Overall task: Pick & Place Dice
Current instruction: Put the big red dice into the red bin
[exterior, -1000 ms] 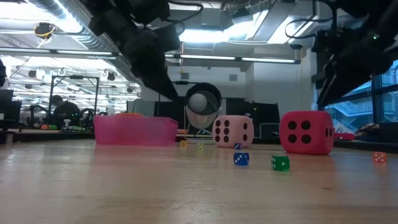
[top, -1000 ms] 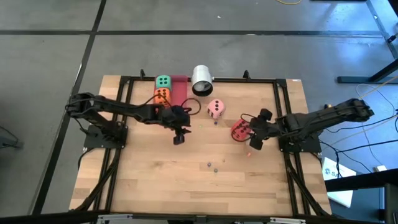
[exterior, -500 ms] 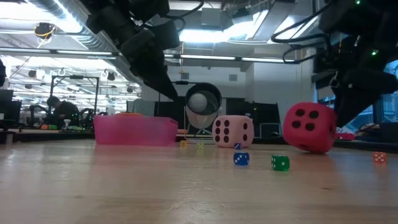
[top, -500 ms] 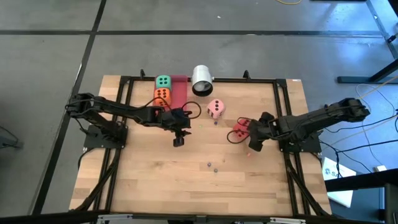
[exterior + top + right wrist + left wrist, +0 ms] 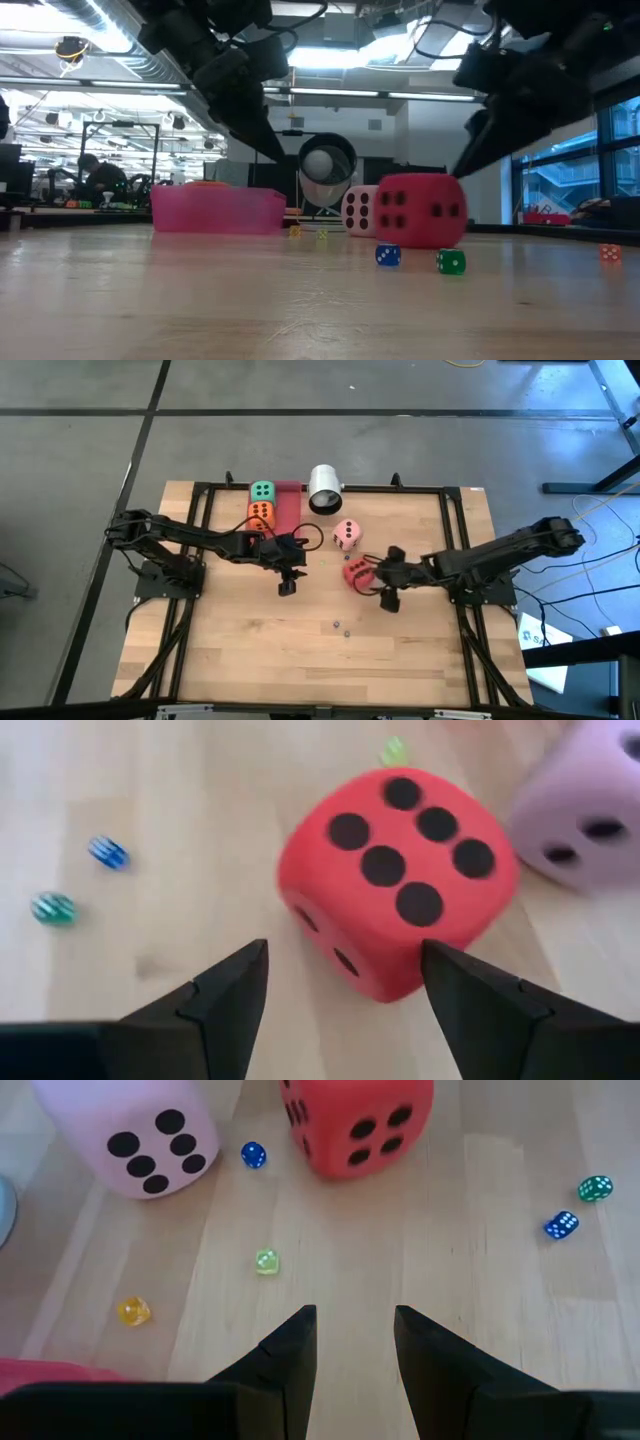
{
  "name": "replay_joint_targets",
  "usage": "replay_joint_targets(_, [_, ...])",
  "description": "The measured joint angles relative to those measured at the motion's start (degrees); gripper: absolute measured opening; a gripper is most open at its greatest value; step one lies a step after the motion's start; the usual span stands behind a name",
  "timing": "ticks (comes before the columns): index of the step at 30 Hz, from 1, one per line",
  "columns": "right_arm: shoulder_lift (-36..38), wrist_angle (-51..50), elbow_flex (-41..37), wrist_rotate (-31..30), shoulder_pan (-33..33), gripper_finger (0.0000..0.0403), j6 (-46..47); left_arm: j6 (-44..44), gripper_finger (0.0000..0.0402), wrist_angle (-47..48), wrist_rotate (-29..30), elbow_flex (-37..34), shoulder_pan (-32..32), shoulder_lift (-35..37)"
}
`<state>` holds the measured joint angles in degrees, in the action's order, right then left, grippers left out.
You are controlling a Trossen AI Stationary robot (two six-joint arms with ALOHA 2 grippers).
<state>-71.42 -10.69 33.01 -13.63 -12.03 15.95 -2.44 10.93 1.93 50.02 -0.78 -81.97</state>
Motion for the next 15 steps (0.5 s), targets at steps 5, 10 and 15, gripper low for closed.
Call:
replay_joint_targets(5, [-5.68,10.25,0.13,1.88,-0.02,0.0261,-3.18,0.00,0.0127,0.03,0.00,0.00,0.00,0.00])
replay_joint_targets(10, [-7.24,4.26,3.90,1.01,-0.04,0.0261,-3.81,-0.42,0.0127,0.35,0.00,0.00,0.00,0.00])
replay_joint_targets(15, [-6.24,-5.79,9.24,-2.31,-0.13,0.0261,-4.24,-0.42,0.0127,1.29,0.04,0.00,0.00,0.00])
